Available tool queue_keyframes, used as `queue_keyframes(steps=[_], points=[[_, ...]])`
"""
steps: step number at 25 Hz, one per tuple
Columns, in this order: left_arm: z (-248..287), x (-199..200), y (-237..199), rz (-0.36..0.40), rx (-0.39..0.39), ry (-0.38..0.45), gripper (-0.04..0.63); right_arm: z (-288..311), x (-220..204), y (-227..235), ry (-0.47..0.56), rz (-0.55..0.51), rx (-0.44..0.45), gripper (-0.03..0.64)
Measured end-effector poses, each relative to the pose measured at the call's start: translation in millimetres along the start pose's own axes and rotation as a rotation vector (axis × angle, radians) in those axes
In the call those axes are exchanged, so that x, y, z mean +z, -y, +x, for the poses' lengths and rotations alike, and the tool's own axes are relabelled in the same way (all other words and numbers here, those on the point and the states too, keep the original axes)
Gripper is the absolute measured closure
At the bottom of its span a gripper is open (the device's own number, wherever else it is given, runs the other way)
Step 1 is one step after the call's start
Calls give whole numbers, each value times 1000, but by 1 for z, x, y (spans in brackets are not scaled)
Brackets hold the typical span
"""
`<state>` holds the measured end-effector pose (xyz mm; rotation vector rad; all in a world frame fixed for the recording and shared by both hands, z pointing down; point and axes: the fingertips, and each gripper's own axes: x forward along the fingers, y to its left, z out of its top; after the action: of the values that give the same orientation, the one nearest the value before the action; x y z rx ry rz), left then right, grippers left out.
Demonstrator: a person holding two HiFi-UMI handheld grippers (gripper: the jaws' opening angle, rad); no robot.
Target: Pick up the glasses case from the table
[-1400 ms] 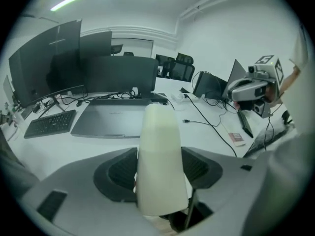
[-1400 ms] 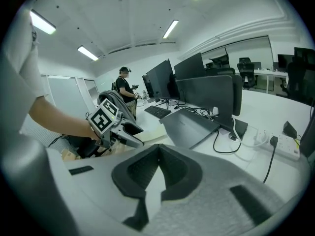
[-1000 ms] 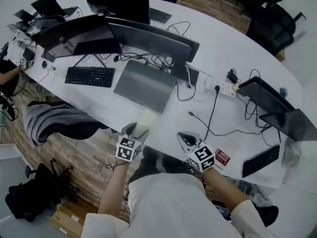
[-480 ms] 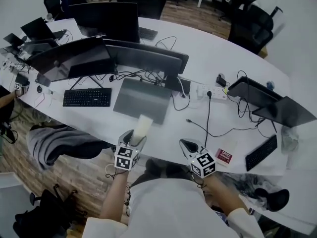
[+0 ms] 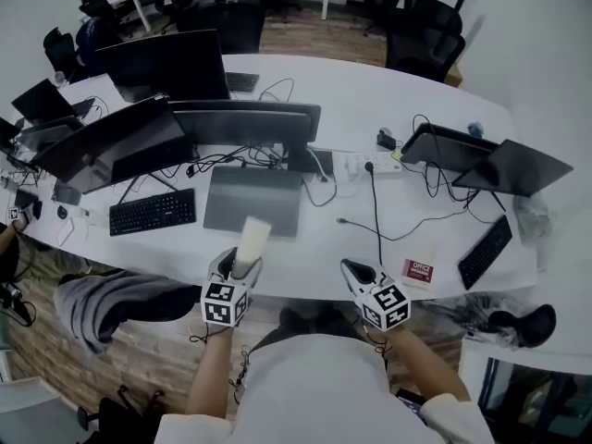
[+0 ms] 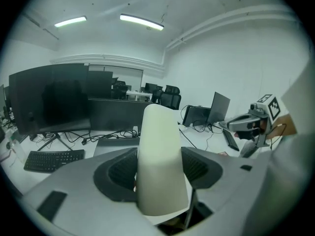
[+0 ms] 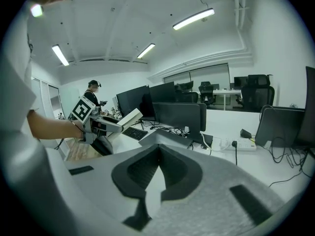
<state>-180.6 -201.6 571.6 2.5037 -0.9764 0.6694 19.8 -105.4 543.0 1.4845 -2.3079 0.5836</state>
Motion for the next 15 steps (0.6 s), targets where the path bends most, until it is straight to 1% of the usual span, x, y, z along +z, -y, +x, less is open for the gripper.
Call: queue_keyframes(steps=[4, 7, 15], points=[[-8, 4, 3, 4, -8, 3, 324, -15, 3, 4, 20, 4, -35, 618], [-15, 5, 9, -11, -2, 10, 324, -28, 3, 10, 25, -6, -46, 618], [-30, 16, 32, -53, 44, 49, 324, -58, 2, 41, 44, -14, -46, 618]])
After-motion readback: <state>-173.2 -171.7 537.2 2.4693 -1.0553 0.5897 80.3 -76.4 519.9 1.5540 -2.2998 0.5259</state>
